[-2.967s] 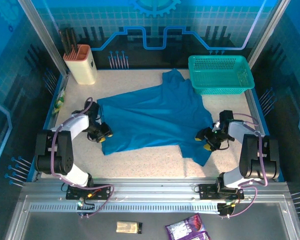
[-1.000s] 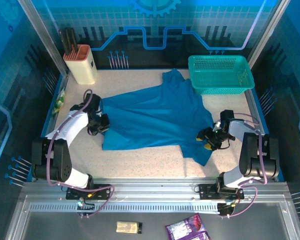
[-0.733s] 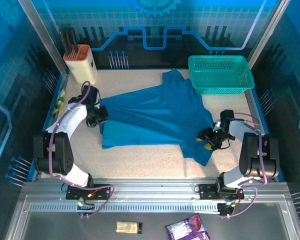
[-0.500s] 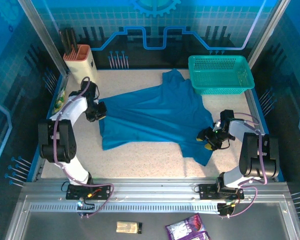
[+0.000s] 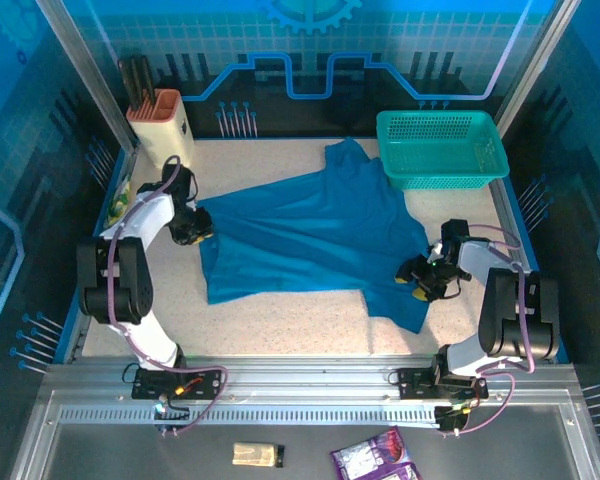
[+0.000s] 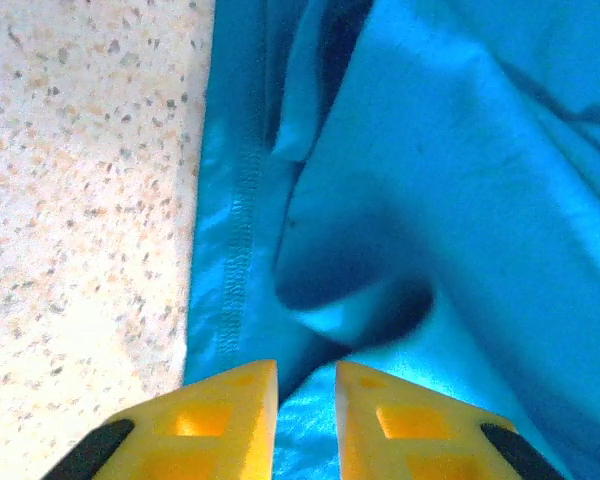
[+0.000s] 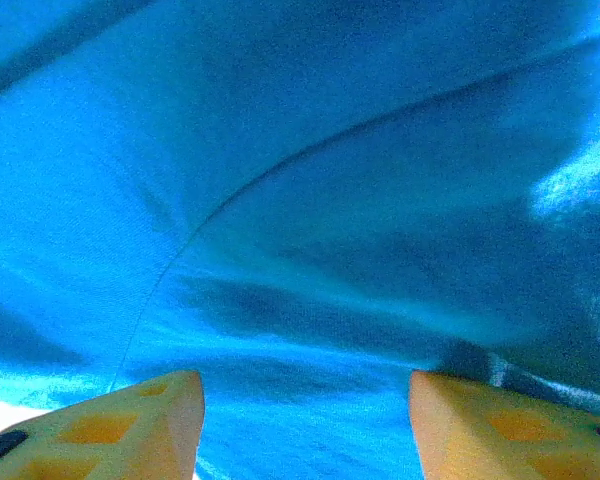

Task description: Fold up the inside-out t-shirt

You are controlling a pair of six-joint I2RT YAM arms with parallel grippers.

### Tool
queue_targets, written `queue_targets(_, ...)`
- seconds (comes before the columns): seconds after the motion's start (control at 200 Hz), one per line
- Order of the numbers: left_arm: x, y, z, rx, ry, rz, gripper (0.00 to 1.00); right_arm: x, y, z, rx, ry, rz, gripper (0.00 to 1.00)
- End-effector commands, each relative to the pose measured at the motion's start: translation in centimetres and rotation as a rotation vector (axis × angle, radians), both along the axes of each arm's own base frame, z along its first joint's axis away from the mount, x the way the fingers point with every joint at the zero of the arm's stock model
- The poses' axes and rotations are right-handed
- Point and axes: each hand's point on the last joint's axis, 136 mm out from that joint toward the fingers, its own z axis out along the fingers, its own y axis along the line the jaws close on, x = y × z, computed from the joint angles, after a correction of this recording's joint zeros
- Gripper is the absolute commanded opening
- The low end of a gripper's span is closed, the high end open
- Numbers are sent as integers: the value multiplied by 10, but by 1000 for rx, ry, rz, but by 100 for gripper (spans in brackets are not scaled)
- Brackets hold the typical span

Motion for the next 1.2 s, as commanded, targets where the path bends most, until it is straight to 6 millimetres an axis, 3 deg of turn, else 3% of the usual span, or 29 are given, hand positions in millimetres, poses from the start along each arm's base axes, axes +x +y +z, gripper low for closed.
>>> queue_targets(0.0,-22,1,8,-11,-7,26,32,-4,-10,3,-44,16,-3,58)
queue_targets(0.275,-68,-29,-16,-175,29,42,34,-1,-9,4,-38,13,2,58)
queue_targets(0.4,-82,-32,-31,-186,50,53,36,0,-8,4,-38,11,2,58)
queue_targets(0.615,-83,-39,-50,-199,105,27,38,0,-8,5,-40,11,9,58)
queue_targets(1.046,-85,-39,-60,-149,153,-10,44,-4,-6,5,-36,9,7,58)
queue_targets(1.196,-84,-50,-59,-184,156,-36,44,-4,-7,5,-39,10,12,58)
